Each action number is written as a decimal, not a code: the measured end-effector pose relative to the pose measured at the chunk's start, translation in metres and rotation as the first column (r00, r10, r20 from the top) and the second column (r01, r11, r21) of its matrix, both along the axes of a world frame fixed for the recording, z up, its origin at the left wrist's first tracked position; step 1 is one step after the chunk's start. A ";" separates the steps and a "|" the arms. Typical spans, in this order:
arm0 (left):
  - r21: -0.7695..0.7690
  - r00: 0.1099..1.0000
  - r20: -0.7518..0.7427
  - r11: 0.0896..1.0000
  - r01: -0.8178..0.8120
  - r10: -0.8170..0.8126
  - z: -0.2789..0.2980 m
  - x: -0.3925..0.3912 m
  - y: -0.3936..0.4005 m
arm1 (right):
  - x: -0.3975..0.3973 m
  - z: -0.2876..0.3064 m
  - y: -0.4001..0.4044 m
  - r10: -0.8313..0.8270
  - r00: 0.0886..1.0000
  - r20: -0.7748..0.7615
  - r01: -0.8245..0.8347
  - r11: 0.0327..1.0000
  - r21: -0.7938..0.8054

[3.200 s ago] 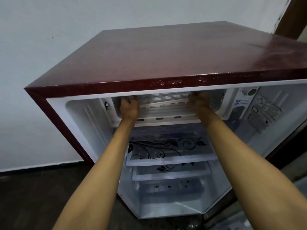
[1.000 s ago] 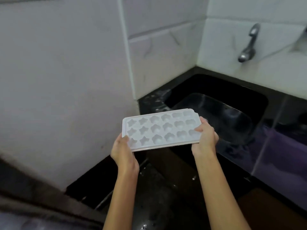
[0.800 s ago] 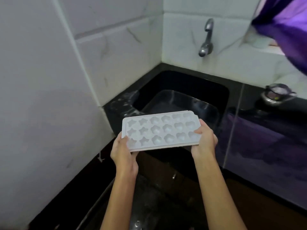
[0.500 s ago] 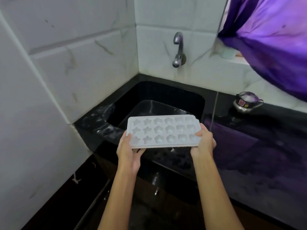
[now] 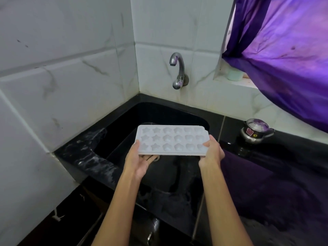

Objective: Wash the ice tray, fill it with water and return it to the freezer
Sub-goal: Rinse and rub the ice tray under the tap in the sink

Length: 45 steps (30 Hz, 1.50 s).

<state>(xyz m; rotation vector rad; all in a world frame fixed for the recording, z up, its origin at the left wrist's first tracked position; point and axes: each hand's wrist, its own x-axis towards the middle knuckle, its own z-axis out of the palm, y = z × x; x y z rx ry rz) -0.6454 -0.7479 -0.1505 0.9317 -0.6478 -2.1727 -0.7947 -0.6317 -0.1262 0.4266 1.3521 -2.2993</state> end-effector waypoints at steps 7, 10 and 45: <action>-0.011 0.996 -0.026 0.997 0.081 -0.081 -0.001 -0.036 -0.050 | -0.046 -0.004 -0.046 0.052 0.996 -0.070 -0.039 0.985 0.168; 0.001 0.992 -0.006 0.992 0.125 -0.125 -0.002 -0.054 -0.075 | -0.060 -0.005 -0.069 0.022 0.995 -0.093 -0.002 0.976 0.217; -0.096 0.986 0.046 0.982 0.165 -0.161 -0.010 -0.179 -0.180 | -0.187 0.035 -0.296 0.271 0.962 -0.034 -0.265 0.957 0.116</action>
